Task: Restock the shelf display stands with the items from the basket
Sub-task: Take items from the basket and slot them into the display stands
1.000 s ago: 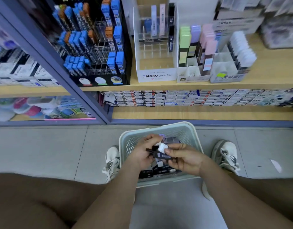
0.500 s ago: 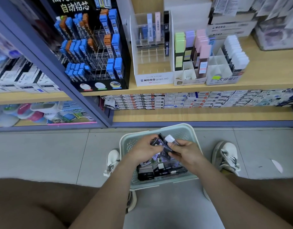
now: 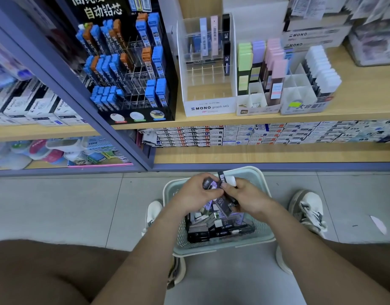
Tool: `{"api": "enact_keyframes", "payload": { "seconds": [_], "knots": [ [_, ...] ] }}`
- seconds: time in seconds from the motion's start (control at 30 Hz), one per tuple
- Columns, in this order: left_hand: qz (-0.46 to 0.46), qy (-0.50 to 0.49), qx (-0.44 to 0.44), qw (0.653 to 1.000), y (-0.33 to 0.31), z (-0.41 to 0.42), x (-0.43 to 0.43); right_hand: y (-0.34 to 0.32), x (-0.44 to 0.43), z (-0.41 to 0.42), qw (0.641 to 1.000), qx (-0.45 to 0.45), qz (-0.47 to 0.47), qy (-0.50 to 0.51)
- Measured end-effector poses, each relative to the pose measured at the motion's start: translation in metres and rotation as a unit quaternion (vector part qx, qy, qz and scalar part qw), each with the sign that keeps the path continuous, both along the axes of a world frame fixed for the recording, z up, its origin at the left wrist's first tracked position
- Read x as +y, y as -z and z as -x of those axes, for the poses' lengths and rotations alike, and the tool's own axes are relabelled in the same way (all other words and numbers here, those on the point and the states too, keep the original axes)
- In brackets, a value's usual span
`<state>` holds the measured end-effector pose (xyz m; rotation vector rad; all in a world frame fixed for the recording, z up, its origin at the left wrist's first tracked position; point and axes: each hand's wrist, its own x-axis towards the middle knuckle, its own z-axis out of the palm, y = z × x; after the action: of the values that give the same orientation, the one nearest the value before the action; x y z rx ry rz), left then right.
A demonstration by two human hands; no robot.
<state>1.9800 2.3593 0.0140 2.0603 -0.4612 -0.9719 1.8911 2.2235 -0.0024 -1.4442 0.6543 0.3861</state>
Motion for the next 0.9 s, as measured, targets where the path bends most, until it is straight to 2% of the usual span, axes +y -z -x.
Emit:
{"api": "enact_keyframes", "payload": {
  "seconds": [0.1, 0.23, 0.4, 0.5, 0.6, 0.67, 0.8, 0.9],
  "knots": [
    [0.052, -0.019, 0.048, 0.997, -0.008, -0.014, 0.008, -0.01, -0.005, -0.002, 0.998, -0.003, -0.06, 0.004],
    [0.089, -0.04, 0.032, 0.995, -0.019, -0.014, 0.004, -0.03, -0.003, -0.006, 0.972, 0.014, -0.229, 0.052],
    [0.154, -0.125, 0.022, 0.98, -0.038, -0.005, -0.006, -0.054, 0.007, -0.01, 0.964, -0.044, -0.229, 0.124],
    [0.186, -0.24, 0.036, 0.952, -0.059, -0.001, -0.014, -0.074, 0.012, -0.014, 0.963, -0.066, -0.219, 0.143],
    [0.223, -0.314, 0.031, 0.922, -0.08, -0.004, -0.013, -0.092, 0.016, -0.014, 0.95, -0.091, -0.242, 0.177],
    [0.235, -0.329, 0.016, 0.915, -0.093, -0.006, -0.011, -0.104, 0.018, -0.013, 0.944, -0.095, -0.249, 0.195],
    [0.245, -0.293, -0.073, 0.921, -0.121, 0.005, -0.021, -0.134, 0.03, -0.013, 0.937, -0.11, -0.27, 0.19],
    [0.244, -0.295, -0.089, 0.919, -0.137, 0.007, -0.027, -0.153, 0.028, -0.01, 0.943, -0.129, -0.249, 0.178]
  ]
}}
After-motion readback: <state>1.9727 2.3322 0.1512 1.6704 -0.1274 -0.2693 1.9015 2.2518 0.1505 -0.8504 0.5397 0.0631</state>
